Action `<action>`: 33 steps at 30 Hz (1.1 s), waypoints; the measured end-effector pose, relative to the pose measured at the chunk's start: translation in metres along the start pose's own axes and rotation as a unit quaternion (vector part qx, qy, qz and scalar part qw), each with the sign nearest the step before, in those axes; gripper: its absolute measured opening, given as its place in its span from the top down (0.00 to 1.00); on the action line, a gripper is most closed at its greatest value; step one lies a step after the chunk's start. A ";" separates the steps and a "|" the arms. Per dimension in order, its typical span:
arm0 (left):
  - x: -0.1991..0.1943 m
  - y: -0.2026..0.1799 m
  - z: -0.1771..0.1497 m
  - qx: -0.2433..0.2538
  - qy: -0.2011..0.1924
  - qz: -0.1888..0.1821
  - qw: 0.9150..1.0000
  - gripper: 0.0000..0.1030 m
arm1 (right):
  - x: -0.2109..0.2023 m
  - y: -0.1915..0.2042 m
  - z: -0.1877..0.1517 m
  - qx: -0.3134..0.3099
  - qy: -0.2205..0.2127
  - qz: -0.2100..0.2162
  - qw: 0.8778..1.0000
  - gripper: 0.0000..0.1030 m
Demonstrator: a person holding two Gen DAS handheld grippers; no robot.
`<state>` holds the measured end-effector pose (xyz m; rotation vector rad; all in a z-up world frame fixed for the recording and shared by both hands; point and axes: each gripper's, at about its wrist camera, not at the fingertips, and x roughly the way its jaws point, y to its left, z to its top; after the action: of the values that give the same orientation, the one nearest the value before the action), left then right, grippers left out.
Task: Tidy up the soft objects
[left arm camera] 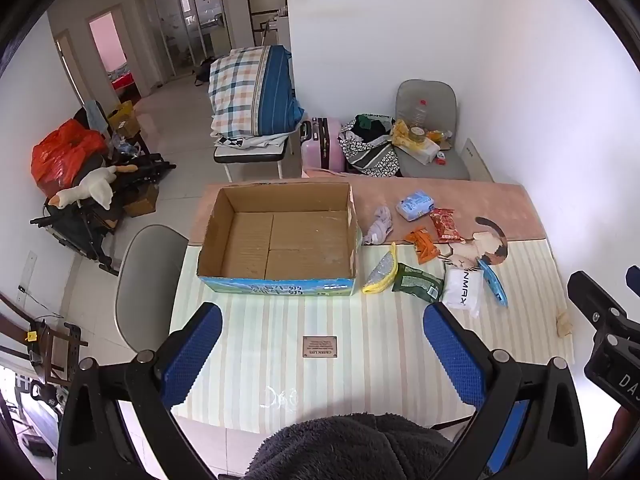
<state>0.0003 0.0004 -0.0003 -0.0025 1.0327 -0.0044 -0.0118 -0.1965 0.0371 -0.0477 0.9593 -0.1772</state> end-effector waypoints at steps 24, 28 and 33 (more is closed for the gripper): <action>-0.002 -0.001 0.014 0.008 -0.011 0.008 1.000 0.00 | -0.002 0.002 0.003 0.005 -0.006 0.003 1.000 0.00; -0.002 0.000 0.015 0.007 -0.012 0.009 1.000 0.00 | -0.003 0.003 0.003 0.007 -0.007 0.003 1.000 0.00; -0.003 0.001 0.014 0.008 -0.012 0.008 1.000 0.00 | -0.003 0.002 0.003 0.009 -0.005 0.005 1.000 0.00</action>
<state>0.0109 0.0011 0.0096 0.0202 1.0092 0.0023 -0.0106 -0.1941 0.0409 -0.0277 0.9473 -0.1749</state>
